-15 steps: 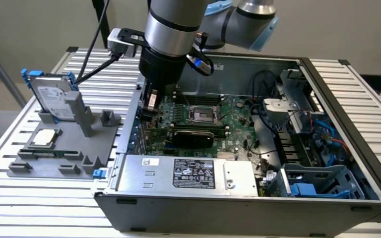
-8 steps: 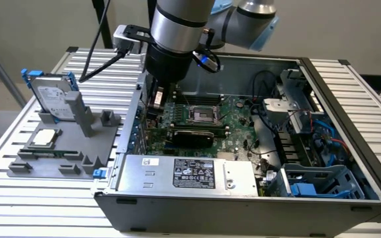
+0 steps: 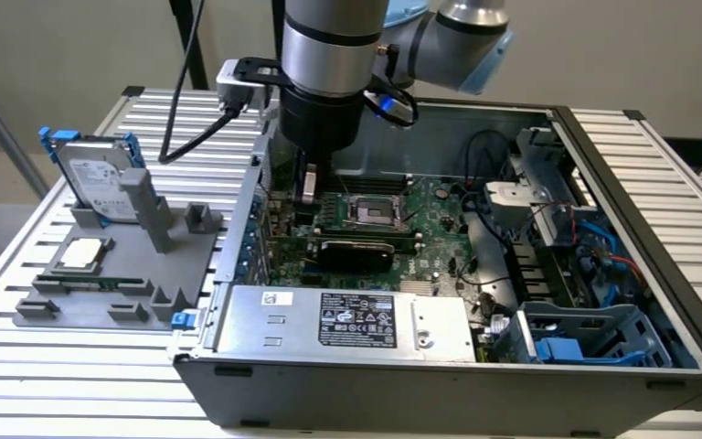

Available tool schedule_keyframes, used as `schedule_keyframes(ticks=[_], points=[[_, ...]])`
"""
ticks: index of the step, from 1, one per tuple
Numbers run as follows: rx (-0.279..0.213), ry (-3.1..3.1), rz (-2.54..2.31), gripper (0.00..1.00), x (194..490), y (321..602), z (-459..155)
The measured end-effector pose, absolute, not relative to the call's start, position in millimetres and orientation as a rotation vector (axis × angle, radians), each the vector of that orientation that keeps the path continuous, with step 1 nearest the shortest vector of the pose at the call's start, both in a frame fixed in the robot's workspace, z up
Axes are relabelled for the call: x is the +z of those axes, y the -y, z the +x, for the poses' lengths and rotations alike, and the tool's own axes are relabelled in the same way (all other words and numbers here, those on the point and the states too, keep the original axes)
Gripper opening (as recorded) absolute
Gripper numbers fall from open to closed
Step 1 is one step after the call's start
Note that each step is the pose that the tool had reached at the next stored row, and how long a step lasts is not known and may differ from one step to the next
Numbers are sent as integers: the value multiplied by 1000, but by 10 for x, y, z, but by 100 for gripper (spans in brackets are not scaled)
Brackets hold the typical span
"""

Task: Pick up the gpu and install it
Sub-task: 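Press down on the gpu until it lock into place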

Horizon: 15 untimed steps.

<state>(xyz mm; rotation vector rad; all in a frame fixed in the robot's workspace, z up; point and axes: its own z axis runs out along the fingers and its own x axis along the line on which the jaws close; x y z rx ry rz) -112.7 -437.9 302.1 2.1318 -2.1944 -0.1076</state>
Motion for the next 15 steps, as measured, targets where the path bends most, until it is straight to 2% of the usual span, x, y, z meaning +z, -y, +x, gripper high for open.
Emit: schedule_keyframes(ticks=[5, 7, 9, 15], points=[[-10, 2238, 2183, 11, 3021, 4382, -1094], [14, 2250, 2196, 11, 3021, 4385, -1062], [-2, 2256, 2201, 11, 3024, 4391, -1030], [-2, 2256, 2201, 11, 3025, 4391, -1030]])
